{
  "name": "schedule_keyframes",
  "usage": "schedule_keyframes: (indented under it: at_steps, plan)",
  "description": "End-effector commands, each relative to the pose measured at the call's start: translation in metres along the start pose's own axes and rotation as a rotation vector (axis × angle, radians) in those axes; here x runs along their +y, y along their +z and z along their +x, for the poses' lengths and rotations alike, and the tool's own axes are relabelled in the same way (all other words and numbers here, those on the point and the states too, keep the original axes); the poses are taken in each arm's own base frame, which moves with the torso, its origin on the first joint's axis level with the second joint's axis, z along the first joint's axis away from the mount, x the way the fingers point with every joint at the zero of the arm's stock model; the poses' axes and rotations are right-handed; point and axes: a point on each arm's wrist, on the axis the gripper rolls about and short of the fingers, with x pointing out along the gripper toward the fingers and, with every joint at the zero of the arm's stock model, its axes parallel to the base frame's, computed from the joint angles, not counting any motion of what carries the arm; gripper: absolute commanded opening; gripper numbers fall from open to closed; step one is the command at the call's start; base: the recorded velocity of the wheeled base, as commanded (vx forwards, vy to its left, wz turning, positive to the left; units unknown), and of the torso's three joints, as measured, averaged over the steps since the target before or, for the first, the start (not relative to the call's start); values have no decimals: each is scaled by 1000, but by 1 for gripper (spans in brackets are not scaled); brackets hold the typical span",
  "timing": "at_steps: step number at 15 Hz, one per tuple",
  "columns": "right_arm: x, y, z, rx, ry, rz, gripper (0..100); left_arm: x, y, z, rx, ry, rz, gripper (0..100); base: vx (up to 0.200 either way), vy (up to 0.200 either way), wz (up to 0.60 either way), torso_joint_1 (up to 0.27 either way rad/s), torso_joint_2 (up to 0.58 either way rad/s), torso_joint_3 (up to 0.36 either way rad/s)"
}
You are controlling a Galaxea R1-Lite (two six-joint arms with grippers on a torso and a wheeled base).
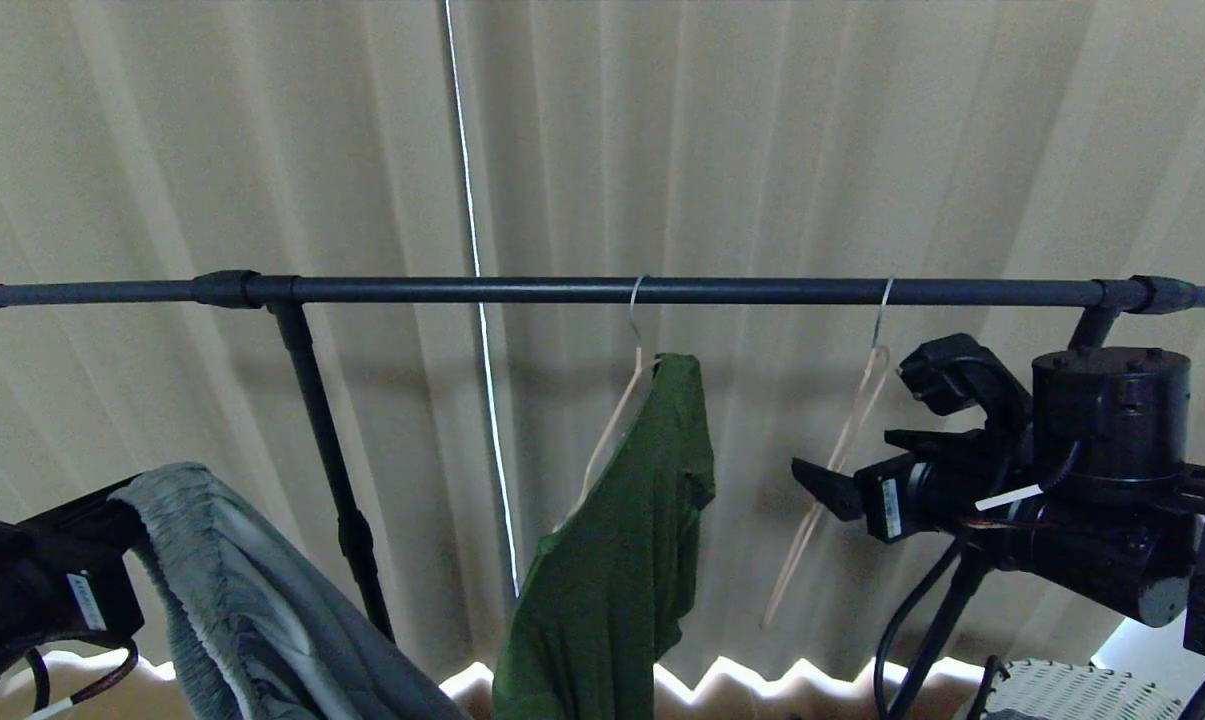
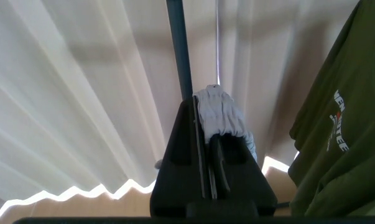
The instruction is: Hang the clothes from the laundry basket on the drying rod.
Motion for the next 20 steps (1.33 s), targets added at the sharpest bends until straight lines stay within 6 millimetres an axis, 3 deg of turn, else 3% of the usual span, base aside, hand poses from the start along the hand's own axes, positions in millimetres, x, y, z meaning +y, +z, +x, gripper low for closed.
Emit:
schedule_keyframes:
  at_steps: [1,20]
  plan:
    - [-3,-1,-9,-12,-3,6,100,0,0,0,1,0,0,0,0,0,0,0,0,0]
    - [-17,0,-23,118,-157,75,100,0,1,-2,-9,1,1,0,0,0,0,0,0,0]
